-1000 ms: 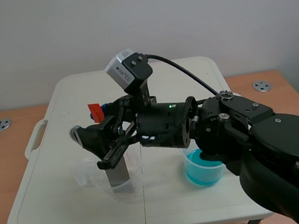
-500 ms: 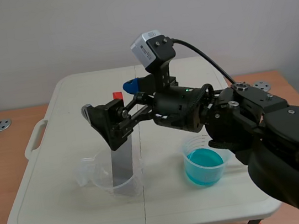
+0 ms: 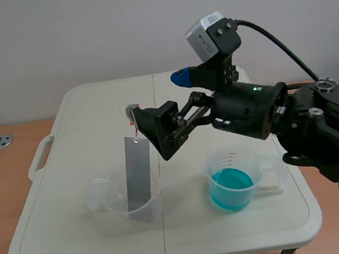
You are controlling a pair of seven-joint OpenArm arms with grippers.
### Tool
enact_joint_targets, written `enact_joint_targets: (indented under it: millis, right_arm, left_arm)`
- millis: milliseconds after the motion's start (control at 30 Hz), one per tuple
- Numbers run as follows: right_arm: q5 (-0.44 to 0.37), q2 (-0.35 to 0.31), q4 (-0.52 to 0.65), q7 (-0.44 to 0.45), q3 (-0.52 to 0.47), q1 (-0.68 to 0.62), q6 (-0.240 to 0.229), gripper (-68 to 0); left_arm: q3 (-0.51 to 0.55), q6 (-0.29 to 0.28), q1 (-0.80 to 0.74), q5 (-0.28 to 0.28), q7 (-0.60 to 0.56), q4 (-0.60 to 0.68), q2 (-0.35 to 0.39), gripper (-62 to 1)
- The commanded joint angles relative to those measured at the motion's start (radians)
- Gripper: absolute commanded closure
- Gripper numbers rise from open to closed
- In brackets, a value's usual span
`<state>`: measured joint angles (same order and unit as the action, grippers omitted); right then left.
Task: Hold the metal plate by the orange handle, dip it into the blue solution, take it out and point at it, then put the plate back in the beaker on the left.
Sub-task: 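Return to the home posture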
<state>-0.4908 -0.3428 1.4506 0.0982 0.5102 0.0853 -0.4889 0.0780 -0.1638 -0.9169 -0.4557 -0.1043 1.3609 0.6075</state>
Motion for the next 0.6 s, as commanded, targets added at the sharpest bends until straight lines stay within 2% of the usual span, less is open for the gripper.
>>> enact_joint_targets:
  millis: [0,100,233,433,567]
  right_arm:
    - [-0.008,-0.019,0.046,0.025,-0.033,-0.024,0.012,-66.4]
    - [-0.005,-0.051,0.108,0.045,-0.077,-0.088,0.029,-66.4]
    - [0.020,-0.092,0.191,0.074,-0.137,-0.180,0.034,-66.3]
    - [0.081,-0.146,0.304,0.134,-0.220,-0.339,0.079,-66.4]
    - [0.099,-0.172,0.361,0.173,-0.285,-0.459,0.085,-66.3]
  left_arm:
    - [0.059,-0.003,0.002,-0.017,-0.012,0.072,0.011,-62.3]
    - [0.138,-0.003,0.002,-0.016,-0.021,0.148,0.011,-62.3]
    - [0.200,-0.003,0.003,-0.016,-0.126,0.233,0.011,-62.3]
    - [0.208,-0.007,0.003,-0.012,-0.258,0.348,-0.002,-62.3]
    - [0.208,-0.008,0.003,-0.011,-0.312,0.430,-0.035,-62.3]
